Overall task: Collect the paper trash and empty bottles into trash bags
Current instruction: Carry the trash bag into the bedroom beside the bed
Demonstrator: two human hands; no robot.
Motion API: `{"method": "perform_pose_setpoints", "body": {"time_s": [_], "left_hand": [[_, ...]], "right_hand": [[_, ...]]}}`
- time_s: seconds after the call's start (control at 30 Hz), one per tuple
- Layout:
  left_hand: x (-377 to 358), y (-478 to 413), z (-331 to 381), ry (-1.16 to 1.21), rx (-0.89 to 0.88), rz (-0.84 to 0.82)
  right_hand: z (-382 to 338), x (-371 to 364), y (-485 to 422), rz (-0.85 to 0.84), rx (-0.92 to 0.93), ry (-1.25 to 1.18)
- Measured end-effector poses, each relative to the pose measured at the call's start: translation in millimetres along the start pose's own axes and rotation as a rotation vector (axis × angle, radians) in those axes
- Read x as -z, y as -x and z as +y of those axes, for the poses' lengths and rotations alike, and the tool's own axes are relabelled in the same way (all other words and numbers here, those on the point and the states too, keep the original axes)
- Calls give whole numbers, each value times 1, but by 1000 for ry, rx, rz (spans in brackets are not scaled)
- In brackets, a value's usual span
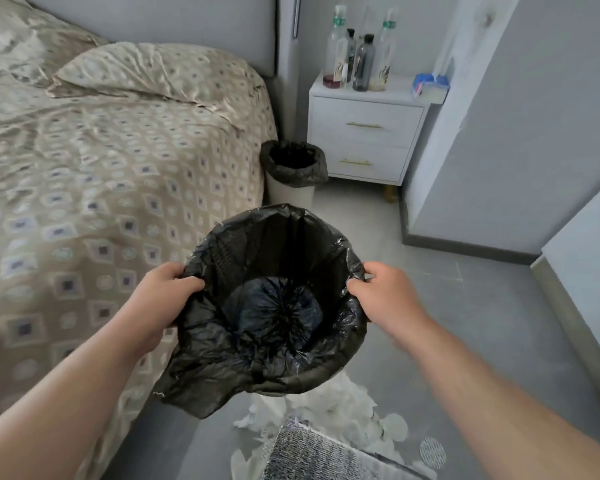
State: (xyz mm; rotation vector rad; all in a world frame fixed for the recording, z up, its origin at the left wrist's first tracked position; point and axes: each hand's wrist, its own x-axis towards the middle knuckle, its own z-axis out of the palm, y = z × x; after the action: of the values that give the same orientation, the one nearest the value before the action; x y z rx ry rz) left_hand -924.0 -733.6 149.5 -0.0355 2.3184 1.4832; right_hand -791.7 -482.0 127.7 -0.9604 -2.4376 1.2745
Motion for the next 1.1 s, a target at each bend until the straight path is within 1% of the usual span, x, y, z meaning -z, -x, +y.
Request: {"method": "perform_pose_setpoints", "body": {"time_s": [0.2,0.3,0.37,0.5,0.6,0.7,0.87,0.93,1.0,1.1], "left_hand": [[23,15,-23,-12,-23,-8],[39,27,-53,-4,-21,25],[50,34,-82,-24,-7,67],[71,47,-150,-62,68,168],[78,57,-194,-139,131,244],[82,51,-234,-195,184,250],[85,26,-293,-284,321,256],[83,25,-303,-273,361,284],[81,26,-307,-262,368,302],[80,24,-315,-283,366,275]], "right_hand": [[4,-23,24,6,24,5],[7,-45,43,-19,30,-12],[9,-64,58,-65,29,-26],[21,-115,86,-223,11,-77],[37,-151,99,-319,-9,-92],[54,-185,104,-388,-39,-74],[70,-224,102,-445,-78,-74],[75,-233,100,-461,-88,-66],[80,-241,99,-480,-96,-63],[87,-251,98,-501,-102,-78]]}}
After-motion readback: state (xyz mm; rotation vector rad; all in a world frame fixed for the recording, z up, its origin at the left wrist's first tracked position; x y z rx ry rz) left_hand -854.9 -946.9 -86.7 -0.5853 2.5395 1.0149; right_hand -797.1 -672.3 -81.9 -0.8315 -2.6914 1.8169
